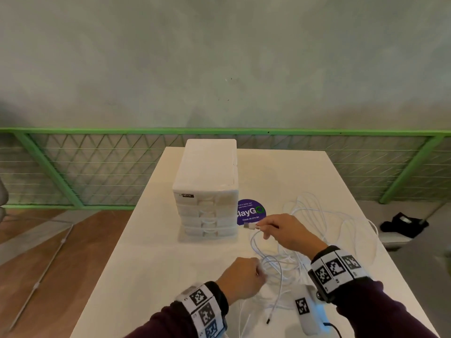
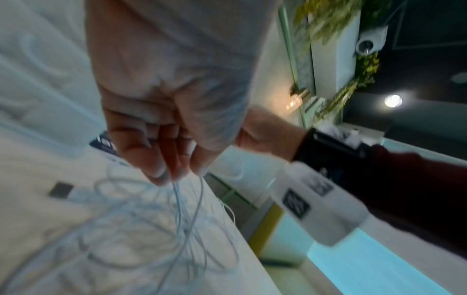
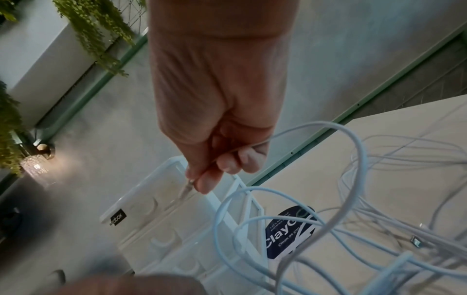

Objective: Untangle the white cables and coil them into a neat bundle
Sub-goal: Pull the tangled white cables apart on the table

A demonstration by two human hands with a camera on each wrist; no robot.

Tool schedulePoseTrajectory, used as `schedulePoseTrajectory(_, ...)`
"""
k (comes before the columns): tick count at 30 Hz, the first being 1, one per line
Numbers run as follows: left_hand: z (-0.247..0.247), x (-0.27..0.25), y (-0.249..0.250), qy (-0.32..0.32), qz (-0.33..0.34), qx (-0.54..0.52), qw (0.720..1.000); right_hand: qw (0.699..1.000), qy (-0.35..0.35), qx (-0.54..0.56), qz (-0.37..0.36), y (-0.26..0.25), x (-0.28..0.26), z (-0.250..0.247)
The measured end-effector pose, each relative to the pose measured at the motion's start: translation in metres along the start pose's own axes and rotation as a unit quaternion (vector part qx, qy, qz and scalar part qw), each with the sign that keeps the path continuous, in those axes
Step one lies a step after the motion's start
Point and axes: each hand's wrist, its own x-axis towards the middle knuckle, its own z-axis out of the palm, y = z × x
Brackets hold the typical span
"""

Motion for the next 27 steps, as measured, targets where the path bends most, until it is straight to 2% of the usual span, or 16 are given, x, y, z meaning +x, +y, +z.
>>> schedulePoseTrajectory(1, 0.01, 0.004, 0.003, -0.023, -0.002, 0.013, 1.0, 1.0, 0.006, 0.004, 0.002, 0.001, 0.0, -0.001)
schedulePoseTrajectory(4, 0.029, 0.01, 0.013, -0.111, -0.042, -0.038, 0.992, 0.999, 0.036, 0.036, 0.011, 0.002, -0.002, -0.002)
schedulePoseTrajectory(6, 0.033, 0.011, 0.016, -0.153, -0.025, -0.06, 0.986, 0.997, 0.051, 0.049, 0.006, 0.001, -0.005, -0.002)
schedulePoseTrajectory(10, 0.033, 0.014, 0.011, -0.159, -0.017, -0.082, 0.984, 0.996, 0.063, 0.062, 0.01, 0.002, -0.008, -0.007)
schedulePoseTrajectory(12, 0.022, 0.011, 0.007, -0.183, -0.031, -0.109, 0.977, 0.995, 0.07, 0.063, 0.022, 0.004, -0.008, -0.012)
schedulePoseTrajectory(14, 0.004, 0.002, 0.006, -0.207, -0.022, -0.099, 0.973, 0.988, 0.096, 0.112, 0.038, 0.005, -0.008, -0.016)
schedulePoseTrajectory(15, -0.007, -0.002, 0.007, -0.2, -0.008, -0.064, 0.978, 0.979, 0.112, 0.164, 0.043, 0.003, -0.008, -0.018)
schedulePoseTrajectory(17, -0.025, -0.008, 0.011, -0.137, 0.048, 0.05, 0.988, 0.947, 0.133, 0.291, 0.038, -0.008, -0.007, -0.022)
schedulePoseTrajectory(20, -0.045, -0.016, 0.024, -0.076, 0.108, 0.209, 0.969, 0.898, 0.126, 0.421, 0.011, -0.032, -0.006, -0.026)
schedulePoseTrajectory(21, -0.053, -0.018, 0.029, -0.061, 0.128, 0.249, 0.958, 0.897, 0.113, 0.426, 0.003, -0.04, -0.006, -0.027)
schedulePoseTrajectory(23, -0.069, -0.018, 0.038, -0.01, 0.186, 0.305, 0.934, 0.922, 0.078, 0.379, 0.0, -0.052, -0.006, -0.024)
schedulePoseTrajectory(25, -0.092, -0.018, 0.048, 0.105, 0.289, 0.355, 0.883, 0.961, 0.044, 0.273, 0.013, -0.057, -0.007, -0.019)
schedulePoseTrajectory(26, -0.1, -0.018, 0.05, 0.15, 0.313, 0.361, 0.866, 0.973, 0.029, 0.229, 0.021, -0.058, -0.008, -0.017)
schedulePoseTrajectory(27, -0.107, -0.017, 0.05, 0.182, 0.325, 0.35, 0.86, 0.977, 0.013, 0.209, 0.027, -0.059, -0.009, -0.016)
